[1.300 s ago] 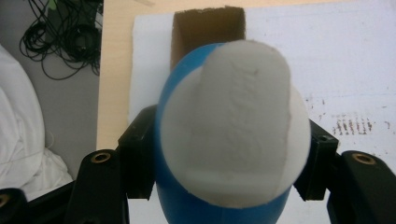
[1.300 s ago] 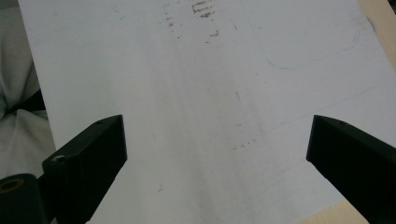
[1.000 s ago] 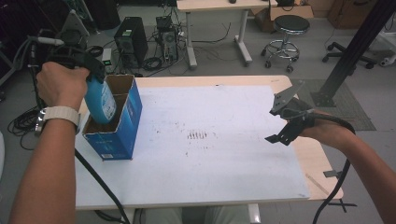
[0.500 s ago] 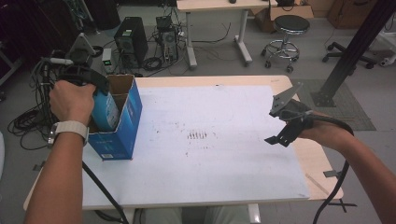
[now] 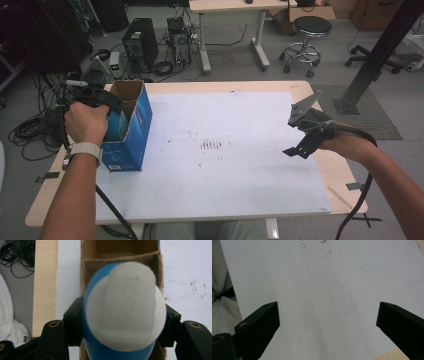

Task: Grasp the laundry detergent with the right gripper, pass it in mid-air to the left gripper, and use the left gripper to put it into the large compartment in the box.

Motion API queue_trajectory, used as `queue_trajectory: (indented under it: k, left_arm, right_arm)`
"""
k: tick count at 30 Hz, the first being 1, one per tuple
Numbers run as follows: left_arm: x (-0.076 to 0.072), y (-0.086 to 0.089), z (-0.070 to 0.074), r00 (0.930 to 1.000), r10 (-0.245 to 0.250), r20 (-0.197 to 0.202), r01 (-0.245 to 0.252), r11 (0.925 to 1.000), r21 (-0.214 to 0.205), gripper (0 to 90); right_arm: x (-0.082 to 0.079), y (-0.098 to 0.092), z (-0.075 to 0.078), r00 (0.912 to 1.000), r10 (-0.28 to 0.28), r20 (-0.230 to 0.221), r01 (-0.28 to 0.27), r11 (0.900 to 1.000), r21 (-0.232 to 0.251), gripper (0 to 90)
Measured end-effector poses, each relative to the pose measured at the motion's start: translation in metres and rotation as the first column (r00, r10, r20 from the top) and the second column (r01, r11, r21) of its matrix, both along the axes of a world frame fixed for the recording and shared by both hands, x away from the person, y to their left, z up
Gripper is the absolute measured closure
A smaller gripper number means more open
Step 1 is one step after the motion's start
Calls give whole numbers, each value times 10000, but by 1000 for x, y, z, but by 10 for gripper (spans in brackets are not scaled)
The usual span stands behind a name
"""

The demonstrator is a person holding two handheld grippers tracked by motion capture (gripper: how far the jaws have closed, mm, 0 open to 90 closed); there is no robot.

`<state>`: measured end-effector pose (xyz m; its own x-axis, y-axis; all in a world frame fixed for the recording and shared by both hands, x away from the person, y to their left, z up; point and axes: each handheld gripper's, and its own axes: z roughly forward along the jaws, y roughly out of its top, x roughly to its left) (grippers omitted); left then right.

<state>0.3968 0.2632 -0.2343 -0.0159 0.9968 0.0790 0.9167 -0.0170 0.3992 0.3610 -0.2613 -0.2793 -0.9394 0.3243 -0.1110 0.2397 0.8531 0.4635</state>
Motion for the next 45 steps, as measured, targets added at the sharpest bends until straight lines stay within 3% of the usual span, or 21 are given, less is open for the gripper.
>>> queue_trajectory:
  k: [10, 25, 45]
  left_arm:
    - [1, 2, -21, 9996, -143, -242, 144, 9999, 69, 379]
    - [4, 3, -41, 9980, -188, -600, 184, 9998, -63, 379]
    - [9, 8, -49, 9956, -301, -886, 267, 9989, -389, 374]
  right_arm:
    - [0, 3, 0, 10000, 30, -1, -30, 10000, -7, 48]
    - [1, 5, -3, 10000, -3, -77, 3, 10000, -41, 48]
    - [-1, 0, -7, 9999, -74, -155, 74, 10000, -32, 49]
